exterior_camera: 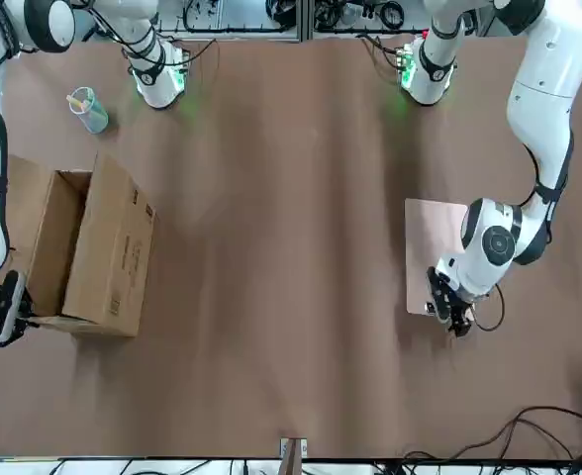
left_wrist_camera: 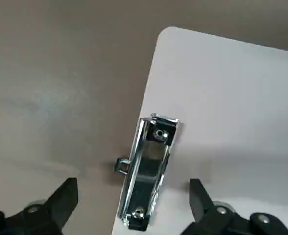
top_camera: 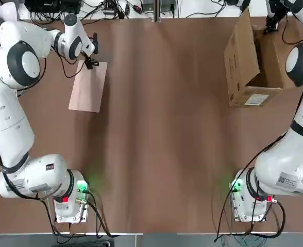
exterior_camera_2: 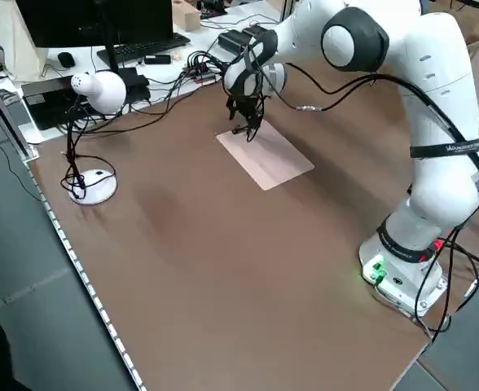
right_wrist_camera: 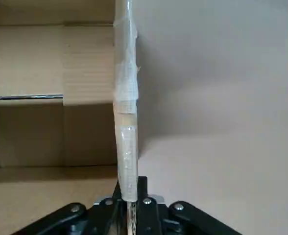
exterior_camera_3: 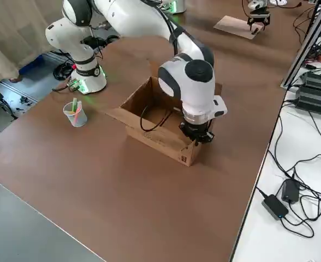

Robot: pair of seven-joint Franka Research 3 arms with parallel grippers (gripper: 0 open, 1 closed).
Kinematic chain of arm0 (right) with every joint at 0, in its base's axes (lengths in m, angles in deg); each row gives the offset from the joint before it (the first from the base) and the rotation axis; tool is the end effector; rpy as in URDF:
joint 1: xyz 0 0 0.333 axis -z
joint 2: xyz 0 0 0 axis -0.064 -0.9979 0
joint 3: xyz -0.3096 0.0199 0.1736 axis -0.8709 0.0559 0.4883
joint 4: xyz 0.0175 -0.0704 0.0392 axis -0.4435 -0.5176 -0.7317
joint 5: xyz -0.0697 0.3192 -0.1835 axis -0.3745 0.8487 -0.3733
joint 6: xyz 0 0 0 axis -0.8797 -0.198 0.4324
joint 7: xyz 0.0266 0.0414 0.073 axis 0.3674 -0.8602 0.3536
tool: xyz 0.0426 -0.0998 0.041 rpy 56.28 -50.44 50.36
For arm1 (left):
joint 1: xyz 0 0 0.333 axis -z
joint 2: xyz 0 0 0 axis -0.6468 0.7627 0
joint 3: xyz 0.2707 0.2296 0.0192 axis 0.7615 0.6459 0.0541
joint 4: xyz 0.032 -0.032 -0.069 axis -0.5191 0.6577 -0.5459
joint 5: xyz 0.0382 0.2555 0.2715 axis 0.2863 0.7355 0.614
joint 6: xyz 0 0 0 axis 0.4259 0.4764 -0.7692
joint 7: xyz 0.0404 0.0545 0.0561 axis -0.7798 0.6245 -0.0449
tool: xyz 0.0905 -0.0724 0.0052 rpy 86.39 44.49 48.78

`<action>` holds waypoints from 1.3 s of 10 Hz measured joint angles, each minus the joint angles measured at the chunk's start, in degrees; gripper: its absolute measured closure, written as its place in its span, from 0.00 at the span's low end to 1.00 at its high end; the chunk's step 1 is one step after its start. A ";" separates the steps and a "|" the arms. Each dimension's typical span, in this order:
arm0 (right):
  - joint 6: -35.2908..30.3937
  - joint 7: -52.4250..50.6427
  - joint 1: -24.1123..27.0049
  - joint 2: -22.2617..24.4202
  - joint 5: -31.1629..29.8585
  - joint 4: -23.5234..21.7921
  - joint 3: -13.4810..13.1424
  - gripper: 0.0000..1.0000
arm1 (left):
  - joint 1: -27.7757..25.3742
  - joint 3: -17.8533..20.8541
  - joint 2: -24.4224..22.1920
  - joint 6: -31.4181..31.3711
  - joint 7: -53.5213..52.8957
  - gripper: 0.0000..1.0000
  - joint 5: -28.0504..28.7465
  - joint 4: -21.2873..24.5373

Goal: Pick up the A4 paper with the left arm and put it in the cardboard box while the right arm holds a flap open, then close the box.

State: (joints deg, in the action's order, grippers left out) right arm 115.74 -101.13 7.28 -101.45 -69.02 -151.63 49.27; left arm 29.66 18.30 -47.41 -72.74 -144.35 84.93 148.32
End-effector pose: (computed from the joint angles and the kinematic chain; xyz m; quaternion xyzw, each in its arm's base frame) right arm 0.7255 -0.2022 0.3686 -0.7247 -0.6876 -0.0438 0.0084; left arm 0.6699 -0.0393 0.2131 -0.7516 0.6538 -0.0465 0.0737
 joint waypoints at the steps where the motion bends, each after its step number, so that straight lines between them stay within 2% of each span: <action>1: -0.05 0.00 -0.21 0.00 0.00 0.05 0.00 0.90 | 0.10 -0.01 0.41 0.00 -0.61 0.00 0.00 -0.37; 2: -0.13 0.00 -0.46 0.00 0.00 0.10 0.00 0.94 | 0.42 -0.01 0.83 0.00 -0.80 0.00 0.00 -0.95; 7: -2.76 2.11 -1.52 0.00 0.00 1.18 -0.01 0.94 | 1.13 -0.02 1.98 0.03 -0.92 0.00 0.00 -1.92; 9: -4.97 5.60 -3.61 0.47 -0.01 1.76 -0.01 0.94 | 1.08 0.02 3.06 -0.20 -0.95 0.04 0.01 -2.16; 10: -6.12 7.93 -5.02 1.10 0.00 1.83 0.00 0.94 | 1.07 0.02 3.06 -0.28 -0.95 0.20 0.01 -2.78; 13: -9.09 13.68 -8.17 3.53 -0.01 2.01 0.01 0.94 | 1.09 0.02 3.07 -0.21 -0.95 0.40 0.01 -3.55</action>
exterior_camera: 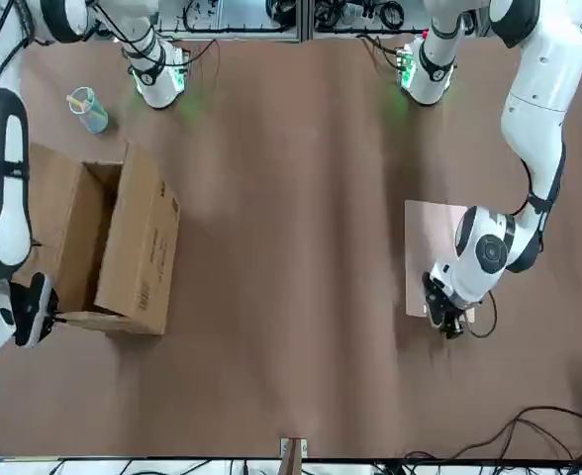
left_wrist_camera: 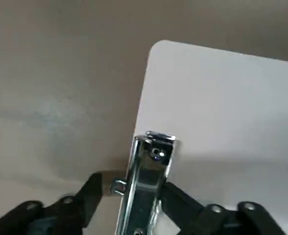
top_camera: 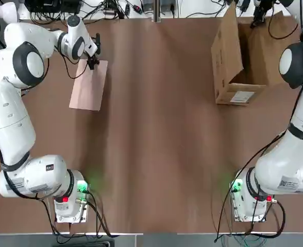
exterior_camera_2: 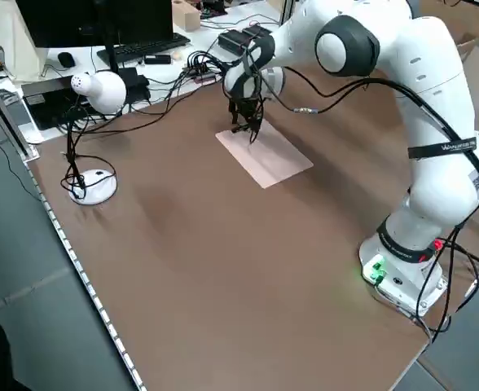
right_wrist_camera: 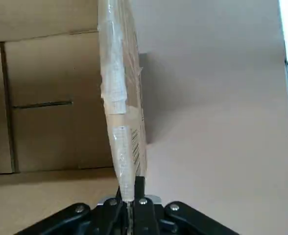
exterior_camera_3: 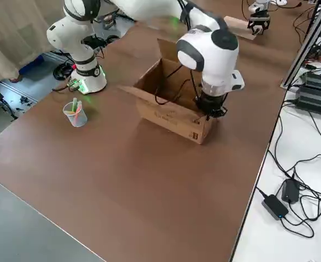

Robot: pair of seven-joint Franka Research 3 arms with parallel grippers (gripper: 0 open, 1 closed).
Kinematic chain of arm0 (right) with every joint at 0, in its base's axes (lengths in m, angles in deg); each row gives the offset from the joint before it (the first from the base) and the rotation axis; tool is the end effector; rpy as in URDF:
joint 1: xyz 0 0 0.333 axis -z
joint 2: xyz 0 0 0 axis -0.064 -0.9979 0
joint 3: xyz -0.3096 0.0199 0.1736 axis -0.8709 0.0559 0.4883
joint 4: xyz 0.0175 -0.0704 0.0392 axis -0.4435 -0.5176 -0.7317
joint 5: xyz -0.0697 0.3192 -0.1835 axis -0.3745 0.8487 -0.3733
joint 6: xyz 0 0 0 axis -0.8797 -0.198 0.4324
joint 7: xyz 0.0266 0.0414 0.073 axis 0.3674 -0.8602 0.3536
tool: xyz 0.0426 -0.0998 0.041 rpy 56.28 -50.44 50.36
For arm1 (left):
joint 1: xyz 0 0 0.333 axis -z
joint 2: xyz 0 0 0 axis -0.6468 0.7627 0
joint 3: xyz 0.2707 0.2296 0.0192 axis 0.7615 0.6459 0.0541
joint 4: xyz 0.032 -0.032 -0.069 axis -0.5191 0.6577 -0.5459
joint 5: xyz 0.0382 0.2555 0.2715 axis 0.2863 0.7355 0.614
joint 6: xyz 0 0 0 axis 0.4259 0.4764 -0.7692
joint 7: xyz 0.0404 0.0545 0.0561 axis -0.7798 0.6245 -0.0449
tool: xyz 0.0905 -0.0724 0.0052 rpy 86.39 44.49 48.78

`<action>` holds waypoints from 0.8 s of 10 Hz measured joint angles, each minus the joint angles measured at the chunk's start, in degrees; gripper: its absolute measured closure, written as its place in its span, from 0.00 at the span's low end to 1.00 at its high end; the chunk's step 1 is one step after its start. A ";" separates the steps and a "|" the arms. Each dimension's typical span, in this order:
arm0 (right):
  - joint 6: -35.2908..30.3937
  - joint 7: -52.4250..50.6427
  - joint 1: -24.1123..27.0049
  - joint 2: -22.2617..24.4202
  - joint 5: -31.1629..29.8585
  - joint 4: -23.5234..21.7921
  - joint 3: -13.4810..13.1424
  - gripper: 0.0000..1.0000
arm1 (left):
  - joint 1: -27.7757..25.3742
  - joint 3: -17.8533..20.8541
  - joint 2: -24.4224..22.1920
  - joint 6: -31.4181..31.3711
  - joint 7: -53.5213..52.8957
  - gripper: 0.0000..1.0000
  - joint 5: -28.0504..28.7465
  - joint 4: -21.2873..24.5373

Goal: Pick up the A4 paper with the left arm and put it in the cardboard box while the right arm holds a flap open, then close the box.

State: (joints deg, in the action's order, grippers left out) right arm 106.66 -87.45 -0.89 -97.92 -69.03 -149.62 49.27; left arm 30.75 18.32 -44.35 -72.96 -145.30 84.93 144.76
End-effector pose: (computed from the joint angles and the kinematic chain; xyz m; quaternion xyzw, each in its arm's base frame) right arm 0.7314 -0.0911 0.4167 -0.7518 -0.6573 -0.0277 0.0455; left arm 0.6845 -0.0498 0.2019 -0.7434 0.6625 -0.0547 0.0735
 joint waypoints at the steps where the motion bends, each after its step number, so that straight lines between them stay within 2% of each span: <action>1: -1.41 1.80 -1.24 0.73 0.00 0.00 0.01 0.94 | 0.01 0.00 -0.03 -0.11 0.00 0.46 0.00 -0.23; 2: -2.87 4.11 -2.75 1.11 0.00 0.00 0.02 0.94 | 0.03 -0.01 -0.04 0.06 0.00 0.54 0.00 -0.48; 3: -3.60 6.49 -4.41 1.33 -0.01 -0.01 0.03 0.94 | 0.03 -0.01 -0.12 0.14 0.00 0.58 0.00 -0.50; 4: -3.80 8.50 -6.11 1.55 -0.01 -0.01 0.05 0.94 | 0.05 -0.05 -0.40 0.54 0.00 0.71 0.01 -0.51; 8: -4.02 15.06 -12.92 1.94 0.06 -0.05 0.14 0.94 | 0.07 -0.02 -0.38 0.57 0.22 0.81 0.01 -0.67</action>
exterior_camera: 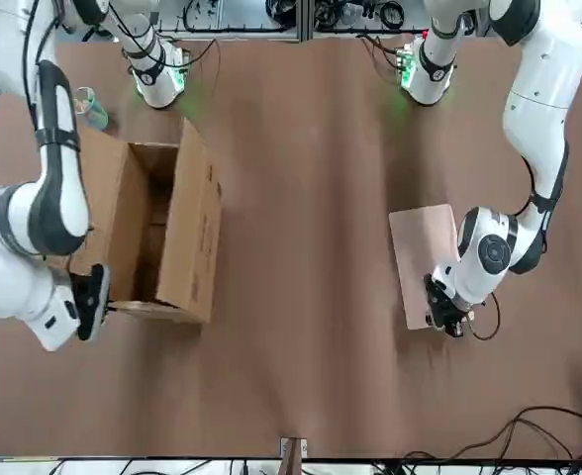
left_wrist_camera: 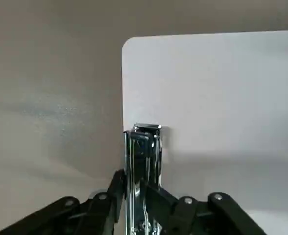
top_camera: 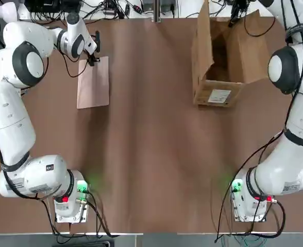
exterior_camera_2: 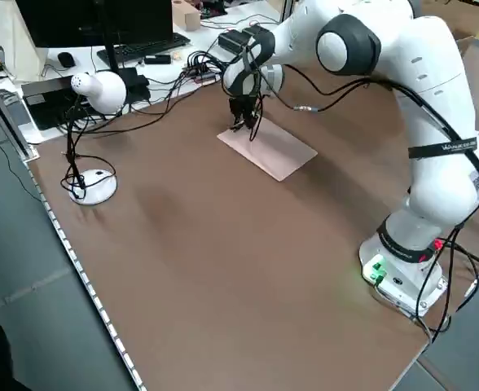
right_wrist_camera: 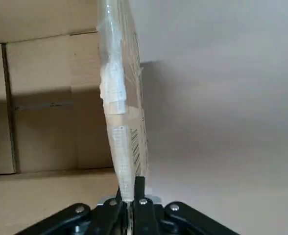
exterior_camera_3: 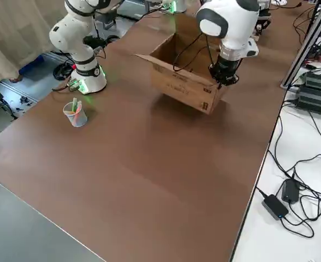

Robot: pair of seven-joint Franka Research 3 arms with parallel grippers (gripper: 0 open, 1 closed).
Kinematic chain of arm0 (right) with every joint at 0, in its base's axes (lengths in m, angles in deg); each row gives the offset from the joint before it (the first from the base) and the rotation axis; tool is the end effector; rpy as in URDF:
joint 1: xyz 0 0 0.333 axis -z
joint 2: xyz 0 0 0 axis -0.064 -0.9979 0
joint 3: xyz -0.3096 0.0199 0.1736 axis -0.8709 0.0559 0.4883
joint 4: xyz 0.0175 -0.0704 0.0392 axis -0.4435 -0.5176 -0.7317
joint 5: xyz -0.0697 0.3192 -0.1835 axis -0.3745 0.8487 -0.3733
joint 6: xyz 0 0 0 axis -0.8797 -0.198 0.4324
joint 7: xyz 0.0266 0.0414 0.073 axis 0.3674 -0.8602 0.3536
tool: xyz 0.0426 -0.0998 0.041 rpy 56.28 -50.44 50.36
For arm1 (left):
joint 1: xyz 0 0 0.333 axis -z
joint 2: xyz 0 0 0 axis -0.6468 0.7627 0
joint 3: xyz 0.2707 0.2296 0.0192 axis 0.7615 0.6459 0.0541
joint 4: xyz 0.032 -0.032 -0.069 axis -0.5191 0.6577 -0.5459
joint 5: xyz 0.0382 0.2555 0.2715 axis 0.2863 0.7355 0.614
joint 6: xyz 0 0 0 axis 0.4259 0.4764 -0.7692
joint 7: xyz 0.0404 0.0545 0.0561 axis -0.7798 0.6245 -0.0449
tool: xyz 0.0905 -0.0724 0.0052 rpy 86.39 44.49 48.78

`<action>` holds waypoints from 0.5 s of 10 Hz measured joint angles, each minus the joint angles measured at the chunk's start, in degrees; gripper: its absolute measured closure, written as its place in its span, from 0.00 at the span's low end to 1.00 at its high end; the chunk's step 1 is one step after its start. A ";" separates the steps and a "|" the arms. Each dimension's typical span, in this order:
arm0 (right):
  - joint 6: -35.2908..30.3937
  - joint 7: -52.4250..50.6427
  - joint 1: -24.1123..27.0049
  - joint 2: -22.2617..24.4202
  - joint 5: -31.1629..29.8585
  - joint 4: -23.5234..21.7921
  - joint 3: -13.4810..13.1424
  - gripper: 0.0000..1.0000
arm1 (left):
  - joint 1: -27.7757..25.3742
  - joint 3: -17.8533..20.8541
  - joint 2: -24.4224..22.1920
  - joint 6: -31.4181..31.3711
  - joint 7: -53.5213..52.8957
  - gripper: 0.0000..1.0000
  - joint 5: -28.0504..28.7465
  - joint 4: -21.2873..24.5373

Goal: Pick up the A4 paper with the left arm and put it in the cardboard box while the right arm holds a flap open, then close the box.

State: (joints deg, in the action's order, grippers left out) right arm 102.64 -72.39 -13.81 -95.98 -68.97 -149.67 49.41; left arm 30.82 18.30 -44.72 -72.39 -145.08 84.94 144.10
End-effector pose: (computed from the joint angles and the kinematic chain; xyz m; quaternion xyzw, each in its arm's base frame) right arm 0.7214 0.0760 0.4353 -0.7610 -0.6454 -0.0036 0.0658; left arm 0.6883 -0.0496 0.2096 -0.7448 0.6604 -0.0565 0.0779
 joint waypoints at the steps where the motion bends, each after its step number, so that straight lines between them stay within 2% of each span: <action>1: 0.43 2.24 -1.80 0.00 0.02 -0.03 0.05 0.94 | 0.00 0.01 0.02 0.00 0.00 0.85 0.00 -0.07; 4: 3.52 6.54 -7.14 0.01 0.09 -0.81 0.09 0.94 | -0.16 0.16 0.08 0.40 0.51 0.96 -0.01 -0.50; 5: 4.53 7.87 -8.30 0.01 0.11 -1.03 0.10 0.94 | -0.39 0.28 0.14 1.57 0.75 0.97 -0.01 -1.11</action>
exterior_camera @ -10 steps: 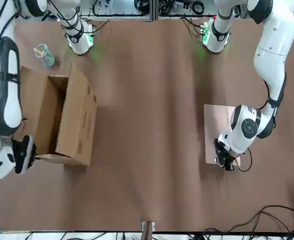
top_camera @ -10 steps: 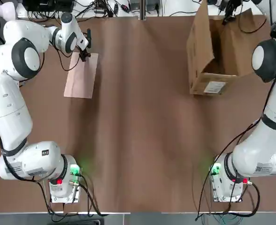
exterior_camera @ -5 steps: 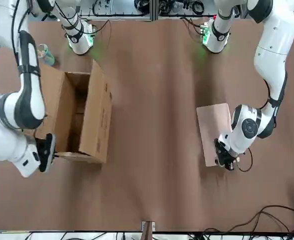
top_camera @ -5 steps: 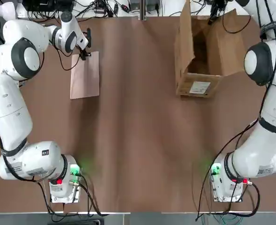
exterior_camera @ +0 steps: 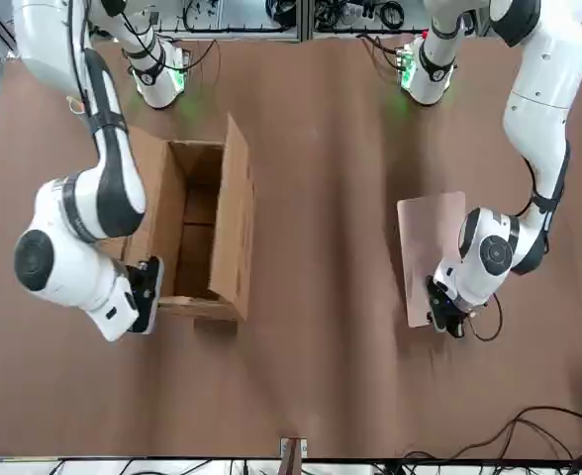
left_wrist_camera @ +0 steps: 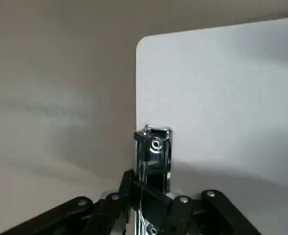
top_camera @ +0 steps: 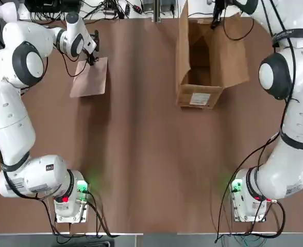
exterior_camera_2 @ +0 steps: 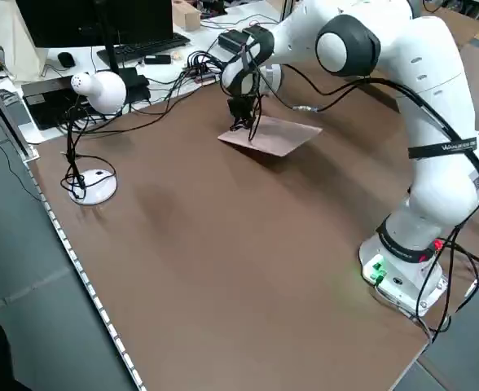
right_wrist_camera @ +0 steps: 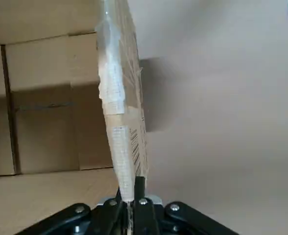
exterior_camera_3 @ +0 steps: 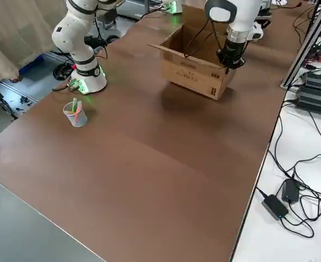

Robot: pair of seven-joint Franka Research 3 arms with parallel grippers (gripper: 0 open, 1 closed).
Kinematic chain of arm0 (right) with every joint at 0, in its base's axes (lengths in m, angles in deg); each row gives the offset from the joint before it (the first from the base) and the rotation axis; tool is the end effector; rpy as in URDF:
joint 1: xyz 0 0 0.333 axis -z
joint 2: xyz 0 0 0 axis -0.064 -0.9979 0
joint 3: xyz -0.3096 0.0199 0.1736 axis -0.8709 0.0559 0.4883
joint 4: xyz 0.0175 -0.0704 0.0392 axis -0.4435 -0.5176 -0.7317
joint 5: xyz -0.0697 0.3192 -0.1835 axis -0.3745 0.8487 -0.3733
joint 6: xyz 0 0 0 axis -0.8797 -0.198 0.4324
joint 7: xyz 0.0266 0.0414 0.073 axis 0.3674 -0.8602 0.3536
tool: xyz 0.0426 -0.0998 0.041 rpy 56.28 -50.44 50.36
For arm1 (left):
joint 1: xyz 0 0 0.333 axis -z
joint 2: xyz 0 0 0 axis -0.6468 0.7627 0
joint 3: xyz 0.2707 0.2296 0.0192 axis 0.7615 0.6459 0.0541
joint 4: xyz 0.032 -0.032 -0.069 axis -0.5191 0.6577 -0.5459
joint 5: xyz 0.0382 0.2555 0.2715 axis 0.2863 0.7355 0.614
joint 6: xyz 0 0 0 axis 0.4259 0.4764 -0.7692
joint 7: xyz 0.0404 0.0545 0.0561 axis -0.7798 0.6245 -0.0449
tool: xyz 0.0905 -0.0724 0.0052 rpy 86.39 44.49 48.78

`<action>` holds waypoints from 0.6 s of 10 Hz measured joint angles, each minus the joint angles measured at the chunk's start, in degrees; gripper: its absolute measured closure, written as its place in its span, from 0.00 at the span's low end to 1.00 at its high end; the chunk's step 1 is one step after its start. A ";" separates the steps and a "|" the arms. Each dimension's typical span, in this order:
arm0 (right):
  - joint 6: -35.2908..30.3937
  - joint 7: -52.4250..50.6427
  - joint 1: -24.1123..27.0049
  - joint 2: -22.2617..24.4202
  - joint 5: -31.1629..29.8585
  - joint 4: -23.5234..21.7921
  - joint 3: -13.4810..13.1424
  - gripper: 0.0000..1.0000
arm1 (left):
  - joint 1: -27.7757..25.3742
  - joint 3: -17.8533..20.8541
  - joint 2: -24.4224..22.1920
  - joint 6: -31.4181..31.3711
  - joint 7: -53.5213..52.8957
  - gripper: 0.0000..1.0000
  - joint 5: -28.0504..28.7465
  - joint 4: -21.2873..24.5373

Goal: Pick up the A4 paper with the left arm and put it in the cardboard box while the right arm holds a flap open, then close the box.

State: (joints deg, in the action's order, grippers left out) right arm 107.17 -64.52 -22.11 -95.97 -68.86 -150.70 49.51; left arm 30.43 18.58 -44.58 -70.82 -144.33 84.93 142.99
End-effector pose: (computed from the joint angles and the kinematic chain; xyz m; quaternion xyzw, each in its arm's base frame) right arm 0.7097 0.1801 0.4337 -0.7609 -0.6465 -0.0210 0.0508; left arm 0.6925 -0.0396 0.2122 -0.7544 0.6498 -0.0489 0.0795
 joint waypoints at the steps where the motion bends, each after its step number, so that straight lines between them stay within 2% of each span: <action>1: 0.94 1.42 -1.15 0.00 0.06 -0.21 0.00 0.94 | -0.34 0.08 0.02 0.67 0.13 0.97 0.00 -0.97; 3: 2.55 5.01 -3.46 -0.01 0.07 -0.82 0.01 0.94 | -1.01 0.07 -0.53 1.06 0.15 0.97 0.00 -3.53; 6: 4.95 10.24 -6.70 -0.02 0.08 -1.64 0.01 0.94 | -1.60 -0.01 -4.54 4.33 0.61 0.97 -0.94 -4.91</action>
State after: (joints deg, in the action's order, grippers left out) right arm 112.12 -54.28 -28.81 -95.99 -68.77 -152.34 49.52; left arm 28.82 18.58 -49.12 -66.48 -143.72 83.99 138.08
